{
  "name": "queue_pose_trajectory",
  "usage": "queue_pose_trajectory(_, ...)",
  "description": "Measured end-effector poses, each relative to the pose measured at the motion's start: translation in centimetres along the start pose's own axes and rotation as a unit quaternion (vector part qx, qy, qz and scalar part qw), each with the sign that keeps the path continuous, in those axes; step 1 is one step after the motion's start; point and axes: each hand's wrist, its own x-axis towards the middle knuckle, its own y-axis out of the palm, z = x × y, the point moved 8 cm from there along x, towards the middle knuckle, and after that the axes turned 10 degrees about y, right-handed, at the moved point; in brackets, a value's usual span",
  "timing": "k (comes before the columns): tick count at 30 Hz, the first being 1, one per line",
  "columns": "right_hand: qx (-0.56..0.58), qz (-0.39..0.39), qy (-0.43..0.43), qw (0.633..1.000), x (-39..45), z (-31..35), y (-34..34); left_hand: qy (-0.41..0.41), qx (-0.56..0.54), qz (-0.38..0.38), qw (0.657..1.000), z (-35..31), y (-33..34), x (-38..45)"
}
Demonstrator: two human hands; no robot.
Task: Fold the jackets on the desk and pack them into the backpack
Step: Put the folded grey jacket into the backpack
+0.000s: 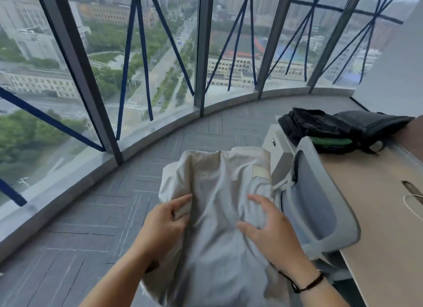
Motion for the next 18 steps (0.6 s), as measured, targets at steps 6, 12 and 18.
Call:
queue_pose_trajectory(6,0.016,-0.014,0.005,1.0,10.7,-0.1,-0.1,0.005,0.024,0.011,1.0,0.9,1.2,10.3)
queue_pose_trajectory(12,0.057,0.01,-0.007,0.998,25.0,1.2,0.3,-0.011,0.069,0.002,0.998,0.4,1.1,23.4)
queue_pose_trajectory(18,0.071,-0.012,0.004,0.997,36.9,2.4,-2.9,-0.004,0.109,0.025,0.994,-1.6,2.6,36.9)
